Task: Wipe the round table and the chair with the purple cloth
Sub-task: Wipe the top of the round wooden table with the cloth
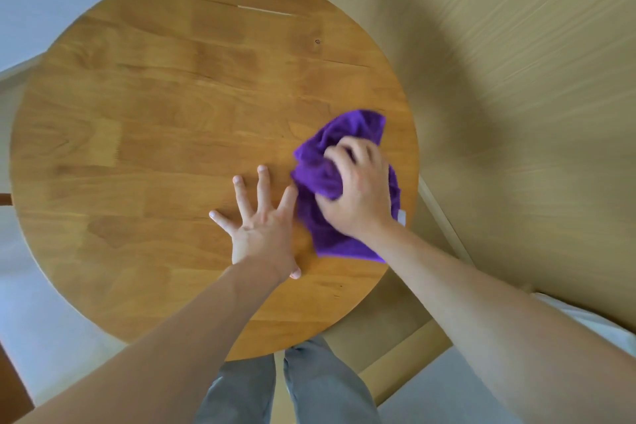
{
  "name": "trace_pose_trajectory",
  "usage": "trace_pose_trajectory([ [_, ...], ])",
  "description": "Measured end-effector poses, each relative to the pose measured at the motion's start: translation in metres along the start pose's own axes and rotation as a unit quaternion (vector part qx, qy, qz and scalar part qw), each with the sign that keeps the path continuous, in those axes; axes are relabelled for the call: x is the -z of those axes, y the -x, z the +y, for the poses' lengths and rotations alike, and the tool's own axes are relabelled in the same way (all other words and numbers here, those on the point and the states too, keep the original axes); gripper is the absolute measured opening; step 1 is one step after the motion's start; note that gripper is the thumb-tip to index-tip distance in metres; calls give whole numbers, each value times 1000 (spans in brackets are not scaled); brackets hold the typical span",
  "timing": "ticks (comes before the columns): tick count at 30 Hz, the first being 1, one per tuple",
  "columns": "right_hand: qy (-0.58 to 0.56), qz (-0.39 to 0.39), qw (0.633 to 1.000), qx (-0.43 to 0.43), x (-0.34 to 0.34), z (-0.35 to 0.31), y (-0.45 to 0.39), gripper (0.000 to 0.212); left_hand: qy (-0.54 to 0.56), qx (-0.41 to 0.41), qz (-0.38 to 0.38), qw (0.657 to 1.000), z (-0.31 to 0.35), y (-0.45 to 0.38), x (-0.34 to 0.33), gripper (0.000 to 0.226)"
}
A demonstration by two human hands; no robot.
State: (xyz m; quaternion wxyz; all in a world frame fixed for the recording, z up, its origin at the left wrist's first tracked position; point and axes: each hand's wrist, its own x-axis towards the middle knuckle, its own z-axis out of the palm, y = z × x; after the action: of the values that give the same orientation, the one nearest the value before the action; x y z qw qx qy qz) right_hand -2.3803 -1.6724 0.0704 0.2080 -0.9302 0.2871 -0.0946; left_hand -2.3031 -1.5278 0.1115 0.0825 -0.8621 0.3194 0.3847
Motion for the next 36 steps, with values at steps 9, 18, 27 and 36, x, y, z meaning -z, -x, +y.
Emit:
trace_pose_trajectory([
  [9, 59, -52, 988, 133, 17, 45, -65, 41, 17, -1, 8, 1000, -2, 5, 5, 149],
  [18, 64, 20, 998, -8, -26, -36, -66, 54, 140, -25, 135, 981, -43, -14, 41, 52],
  [27, 87, -127, 950, 271, 6, 19, -20, 64, -51, 17, -4, 999, -79, -64, 97, 164],
  [36, 35, 55, 982, -175, -32, -65, -87, 58, -39, 30, -11, 999, -71, -65, 100, 164],
])
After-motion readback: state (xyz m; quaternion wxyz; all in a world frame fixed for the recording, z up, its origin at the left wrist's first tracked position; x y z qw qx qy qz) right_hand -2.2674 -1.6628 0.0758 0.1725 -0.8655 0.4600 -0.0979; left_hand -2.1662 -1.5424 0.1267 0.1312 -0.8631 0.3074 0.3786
